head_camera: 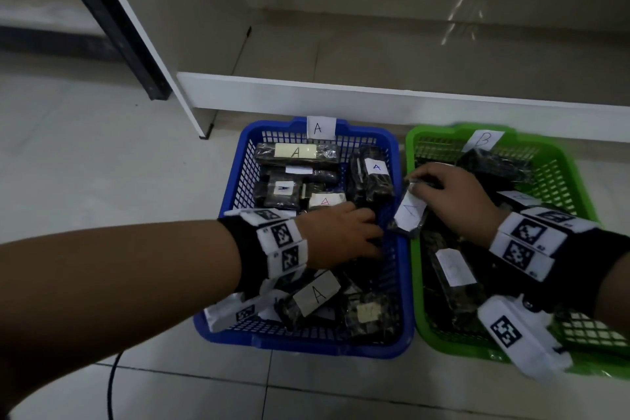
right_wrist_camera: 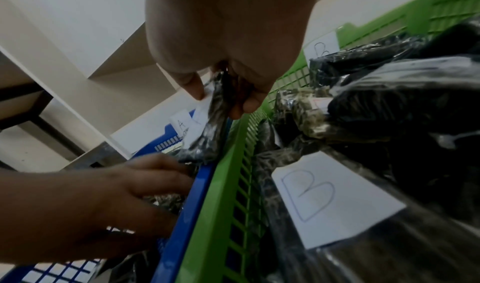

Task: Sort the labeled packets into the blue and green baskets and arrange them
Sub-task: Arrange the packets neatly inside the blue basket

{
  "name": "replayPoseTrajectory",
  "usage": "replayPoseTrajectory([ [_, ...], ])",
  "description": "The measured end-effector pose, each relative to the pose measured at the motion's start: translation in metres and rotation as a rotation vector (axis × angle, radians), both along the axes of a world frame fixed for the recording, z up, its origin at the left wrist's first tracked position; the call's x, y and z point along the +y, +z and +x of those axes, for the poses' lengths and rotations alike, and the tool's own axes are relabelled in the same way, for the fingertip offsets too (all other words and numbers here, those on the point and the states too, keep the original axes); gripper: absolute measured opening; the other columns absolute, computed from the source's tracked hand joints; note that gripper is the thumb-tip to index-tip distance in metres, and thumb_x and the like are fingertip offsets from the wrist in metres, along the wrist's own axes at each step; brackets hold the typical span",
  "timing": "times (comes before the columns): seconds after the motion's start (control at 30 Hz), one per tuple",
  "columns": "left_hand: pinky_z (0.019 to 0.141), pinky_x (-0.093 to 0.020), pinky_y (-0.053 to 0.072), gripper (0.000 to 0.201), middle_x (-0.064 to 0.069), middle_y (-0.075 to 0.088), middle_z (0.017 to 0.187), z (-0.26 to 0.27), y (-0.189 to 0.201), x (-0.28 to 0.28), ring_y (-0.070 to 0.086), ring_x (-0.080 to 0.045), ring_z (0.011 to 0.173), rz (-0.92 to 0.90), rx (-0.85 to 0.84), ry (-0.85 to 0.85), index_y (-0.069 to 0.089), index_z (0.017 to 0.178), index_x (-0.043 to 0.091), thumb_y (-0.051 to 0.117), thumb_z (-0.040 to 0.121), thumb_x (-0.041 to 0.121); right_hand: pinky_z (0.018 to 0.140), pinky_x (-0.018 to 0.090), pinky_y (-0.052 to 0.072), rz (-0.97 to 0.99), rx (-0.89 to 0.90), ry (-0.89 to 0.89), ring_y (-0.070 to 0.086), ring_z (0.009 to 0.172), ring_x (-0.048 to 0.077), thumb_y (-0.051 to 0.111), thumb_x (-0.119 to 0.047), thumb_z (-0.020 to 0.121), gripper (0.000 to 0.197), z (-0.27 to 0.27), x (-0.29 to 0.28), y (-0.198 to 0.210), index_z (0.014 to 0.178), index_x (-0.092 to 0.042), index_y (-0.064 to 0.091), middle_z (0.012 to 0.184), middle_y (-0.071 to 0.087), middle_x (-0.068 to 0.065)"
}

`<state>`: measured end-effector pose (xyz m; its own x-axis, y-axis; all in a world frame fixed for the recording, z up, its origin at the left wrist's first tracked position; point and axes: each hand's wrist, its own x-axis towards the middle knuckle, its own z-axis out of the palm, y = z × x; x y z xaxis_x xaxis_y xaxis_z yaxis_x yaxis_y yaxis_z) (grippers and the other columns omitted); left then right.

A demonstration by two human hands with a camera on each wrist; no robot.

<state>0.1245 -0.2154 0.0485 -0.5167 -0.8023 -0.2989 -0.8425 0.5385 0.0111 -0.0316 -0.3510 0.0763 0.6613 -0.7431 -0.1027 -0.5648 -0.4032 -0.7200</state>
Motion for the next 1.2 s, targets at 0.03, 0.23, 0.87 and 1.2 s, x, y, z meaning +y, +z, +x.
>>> replayPoseTrajectory([
  [0.03, 0.099, -0.039, 0.036, 0.048, 0.002, 0.04, 0.143, -0.001, -0.003, 0.0, 0.034, -0.026, 0.13, 0.016, -0.051, -0.023, 0.045, 0.136, 0.033, 0.052, 0.091, 0.019, 0.078, 0.026, 0.042, 0.026, 0.002, -0.011, 0.059, 0.089, 0.017, 0.058, -0.013, 0.089, 0.01, -0.001, -0.002, 0.0, 0.094, -0.015, 0.066, 0.092, 0.064, 0.002],
  [0.23, 0.083, -0.034, 0.044, 0.044, -0.001, 0.053, 0.132, 0.001, -0.007, 0.002, 0.05, -0.026, 0.115, -0.041, -0.145, -0.146, 0.059, 0.124, 0.03, 0.064, 0.083, 0.018, 0.085, 0.037, 0.049, 0.071, 0.001, -0.049, 0.06, 0.093, 0.021, 0.059, -0.013, 0.086, 0.014, -0.007, -0.008, -0.001, 0.098, -0.016, 0.066, 0.097, 0.066, 0.005],
  [0.87, 0.084, -0.015, 0.035, 0.036, 0.001, 0.053, 0.109, 0.06, 0.039, 0.038, 0.044, -0.006, 0.094, -0.424, 0.686, 0.598, 0.047, 0.125, 0.009, 0.035, 0.096, 0.026, 0.081, 0.039, 0.049, 0.003, -0.126, -0.135, 0.061, 0.087, 0.03, 0.057, -0.01, 0.085, 0.008, 0.012, -0.001, 0.012, 0.083, -0.007, 0.065, 0.087, 0.066, 0.016],
  [1.2, 0.094, -0.04, 0.041, 0.055, -0.005, 0.047, 0.125, 0.126, 0.02, 0.043, 0.043, -0.025, 0.115, -0.126, -0.167, 0.43, 0.038, 0.139, 0.029, 0.055, 0.087, 0.035, 0.076, 0.039, 0.049, -0.036, -0.166, -0.179, 0.06, 0.084, 0.026, 0.057, -0.016, 0.088, 0.005, 0.041, 0.003, 0.018, 0.09, -0.014, 0.061, 0.087, 0.063, 0.007],
])
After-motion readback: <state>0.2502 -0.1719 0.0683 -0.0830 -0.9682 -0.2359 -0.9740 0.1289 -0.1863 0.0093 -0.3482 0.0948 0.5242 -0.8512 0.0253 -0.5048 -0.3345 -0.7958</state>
